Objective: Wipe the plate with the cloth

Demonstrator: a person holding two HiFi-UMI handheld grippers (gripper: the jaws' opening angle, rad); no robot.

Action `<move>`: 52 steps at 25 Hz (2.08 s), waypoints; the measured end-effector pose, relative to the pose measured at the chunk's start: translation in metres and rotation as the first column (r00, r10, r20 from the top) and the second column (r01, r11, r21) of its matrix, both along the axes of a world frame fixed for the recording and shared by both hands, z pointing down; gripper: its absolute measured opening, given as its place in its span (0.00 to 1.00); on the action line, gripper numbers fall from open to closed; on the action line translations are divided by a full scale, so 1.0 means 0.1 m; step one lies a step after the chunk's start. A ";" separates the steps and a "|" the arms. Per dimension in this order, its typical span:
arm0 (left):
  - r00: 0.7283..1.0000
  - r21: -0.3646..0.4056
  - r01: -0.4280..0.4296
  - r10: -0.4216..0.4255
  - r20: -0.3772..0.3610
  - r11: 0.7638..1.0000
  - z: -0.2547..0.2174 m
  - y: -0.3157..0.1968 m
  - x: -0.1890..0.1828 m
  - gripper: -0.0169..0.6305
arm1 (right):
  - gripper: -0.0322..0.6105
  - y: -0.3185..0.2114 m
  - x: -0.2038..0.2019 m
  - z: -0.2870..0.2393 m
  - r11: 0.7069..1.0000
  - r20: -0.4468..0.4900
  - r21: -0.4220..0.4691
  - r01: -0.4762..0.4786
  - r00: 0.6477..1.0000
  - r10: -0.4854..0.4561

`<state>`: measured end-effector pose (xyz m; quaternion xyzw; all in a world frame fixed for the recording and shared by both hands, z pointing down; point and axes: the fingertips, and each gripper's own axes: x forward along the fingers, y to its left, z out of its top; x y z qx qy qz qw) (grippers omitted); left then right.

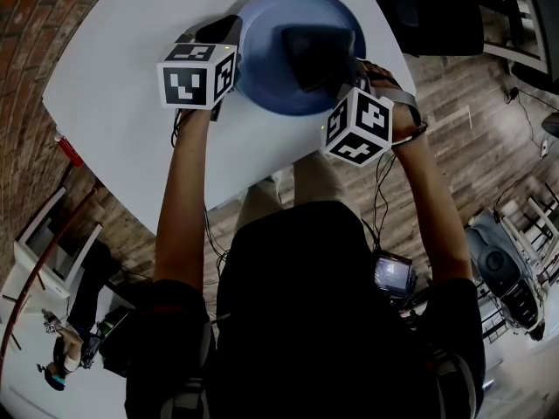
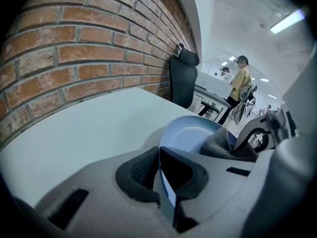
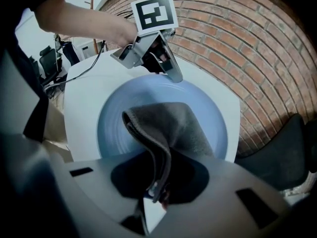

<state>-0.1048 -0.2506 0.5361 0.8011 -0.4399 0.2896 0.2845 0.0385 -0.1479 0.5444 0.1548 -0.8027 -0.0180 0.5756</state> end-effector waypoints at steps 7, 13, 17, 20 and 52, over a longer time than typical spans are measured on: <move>1.000 0.005 -0.001 0.001 0.003 1.000 0.00 0.03 -0.02 0.07 | 0.13 0.36 -0.24 0.01 0.994 0.018 -0.099 0.046 0.999 -0.045; 1.000 0.009 -0.001 0.001 -0.004 1.000 -0.01 0.03 -0.05 0.07 | 0.13 0.46 -0.45 0.02 0.989 0.057 -0.132 0.066 0.997 -0.059; 1.000 0.011 -0.001 0.001 -0.002 1.000 -0.03 0.03 -0.06 0.07 | 0.13 0.47 -0.56 -0.01 0.986 0.078 -0.148 0.073 0.995 -0.062; 1.000 0.010 0.000 0.000 -0.005 1.000 -0.03 0.03 -0.07 0.07 | 0.13 0.45 -0.65 -0.01 0.985 0.093 -0.157 0.077 0.994 -0.063; 1.000 0.024 0.011 -0.010 -0.025 1.000 -0.07 0.07 -0.11 0.07 | 0.13 -0.28 -0.75 -0.07 0.999 0.089 -0.025 0.037 0.995 -0.034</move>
